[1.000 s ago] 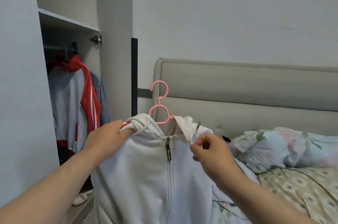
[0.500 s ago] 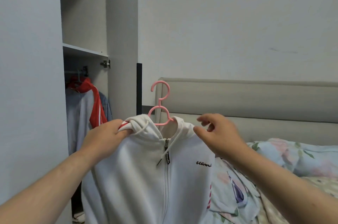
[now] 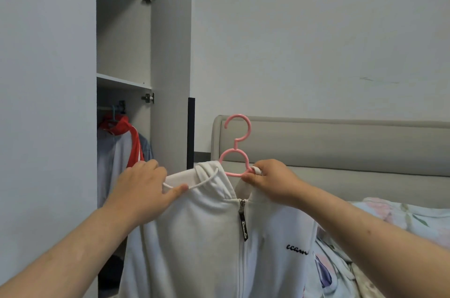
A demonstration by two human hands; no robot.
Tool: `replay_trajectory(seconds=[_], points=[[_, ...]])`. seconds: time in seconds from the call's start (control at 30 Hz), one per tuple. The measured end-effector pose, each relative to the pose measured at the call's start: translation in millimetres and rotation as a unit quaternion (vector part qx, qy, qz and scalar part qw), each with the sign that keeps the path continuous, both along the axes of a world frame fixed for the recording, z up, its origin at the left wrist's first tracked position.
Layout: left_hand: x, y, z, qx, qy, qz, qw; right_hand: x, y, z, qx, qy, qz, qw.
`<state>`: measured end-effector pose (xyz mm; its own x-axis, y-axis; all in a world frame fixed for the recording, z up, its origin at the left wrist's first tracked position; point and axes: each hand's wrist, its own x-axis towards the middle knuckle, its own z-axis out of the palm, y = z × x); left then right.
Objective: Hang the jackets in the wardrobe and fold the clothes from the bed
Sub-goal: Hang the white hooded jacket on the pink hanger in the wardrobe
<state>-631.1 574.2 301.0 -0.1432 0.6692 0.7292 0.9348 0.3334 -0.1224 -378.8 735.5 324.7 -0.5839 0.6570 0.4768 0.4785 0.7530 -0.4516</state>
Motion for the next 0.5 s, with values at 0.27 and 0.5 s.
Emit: replay_trajectory(seconds=[0.27, 0.5], points=[[13.2, -28.1, -6.7, 0.124, 0.141, 0.024, 0.982, -5.8, -1.2, 2.6, 0.05, 0.009, -0.037, 0.998], [38.2, -27.8, -35.7, -0.195, -0.184, 0.038, 0.963, -11.8, -5.3, 1.4, 0.065, 0.003, -0.062, 0.996]])
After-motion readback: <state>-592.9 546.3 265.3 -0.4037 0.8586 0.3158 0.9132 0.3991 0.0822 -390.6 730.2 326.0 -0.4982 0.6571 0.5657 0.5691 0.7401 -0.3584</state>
